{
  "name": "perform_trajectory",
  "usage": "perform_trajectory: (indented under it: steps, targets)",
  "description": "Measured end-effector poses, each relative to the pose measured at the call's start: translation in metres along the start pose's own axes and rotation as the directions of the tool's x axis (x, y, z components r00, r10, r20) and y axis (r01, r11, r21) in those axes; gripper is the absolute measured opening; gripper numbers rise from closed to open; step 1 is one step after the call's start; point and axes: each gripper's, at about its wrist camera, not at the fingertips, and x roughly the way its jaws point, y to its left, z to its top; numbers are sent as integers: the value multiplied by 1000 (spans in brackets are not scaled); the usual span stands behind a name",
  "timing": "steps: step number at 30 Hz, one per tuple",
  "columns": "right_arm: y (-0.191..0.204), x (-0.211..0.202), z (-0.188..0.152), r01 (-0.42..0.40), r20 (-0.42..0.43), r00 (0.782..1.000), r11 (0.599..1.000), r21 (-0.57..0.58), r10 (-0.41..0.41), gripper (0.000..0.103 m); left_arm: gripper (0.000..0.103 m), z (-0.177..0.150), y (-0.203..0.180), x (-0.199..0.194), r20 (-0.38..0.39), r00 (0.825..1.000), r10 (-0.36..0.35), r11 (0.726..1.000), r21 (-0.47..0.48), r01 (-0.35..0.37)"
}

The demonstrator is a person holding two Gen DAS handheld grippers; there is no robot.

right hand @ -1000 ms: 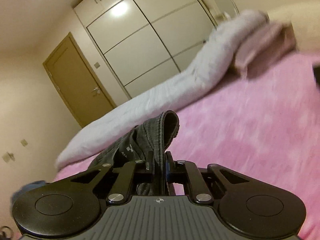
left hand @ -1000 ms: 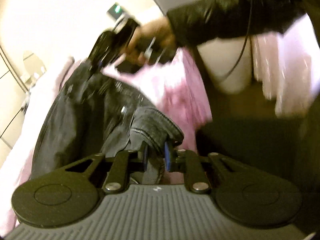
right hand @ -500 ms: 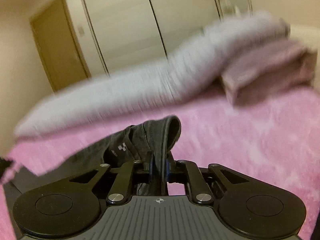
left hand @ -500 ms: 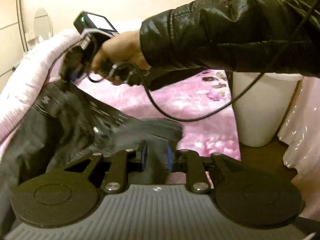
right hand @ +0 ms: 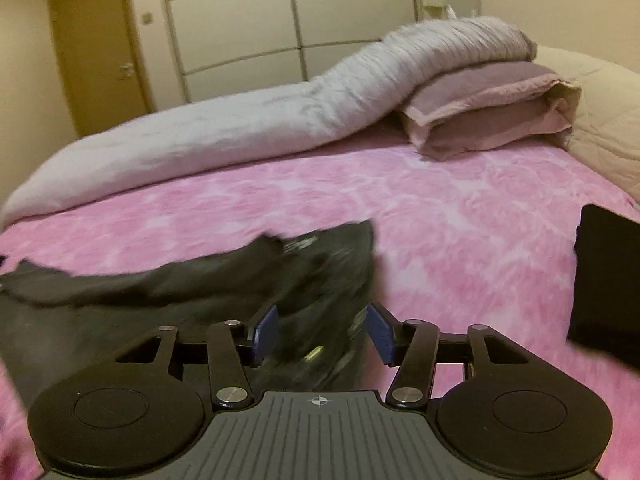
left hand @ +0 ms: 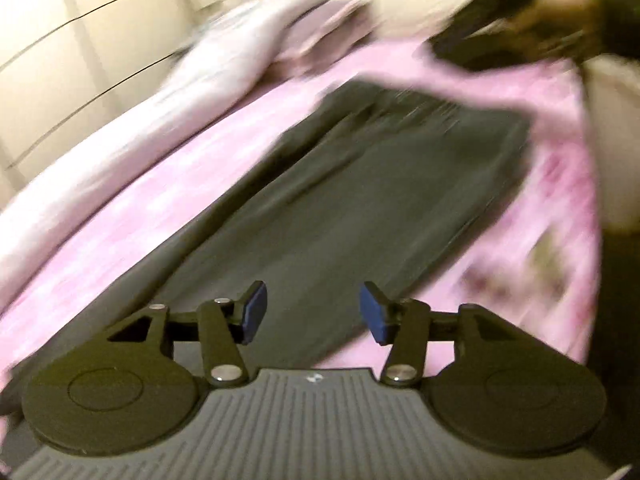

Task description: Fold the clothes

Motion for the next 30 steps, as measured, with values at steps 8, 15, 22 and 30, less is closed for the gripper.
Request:
perform_trajectory:
  steps: [8, 15, 22, 30]
  targets:
    - [109, -35, -75, -96, -33, 995, 977, -189, 92, 57, 47, -117, 93, -36, -150, 912, 382, 904, 267, -334]
    - [178, -17, -126, -63, -92, 996, 875, -481, 21, 57, 49, -197, 172, -8, -184, 836, 517, 774, 517, -365]
    - [200, 10, -167, -6, -111, 990, 749, -663, -91, 57, 47, -224, 224, 16, -138, 851, 507, 716, 617, -326]
    - [214, 15, -209, 83, -1, 984, 466, -881, -178, 57, 24, -228, 238, 48, -119, 829, 546, 630, 712, -312]
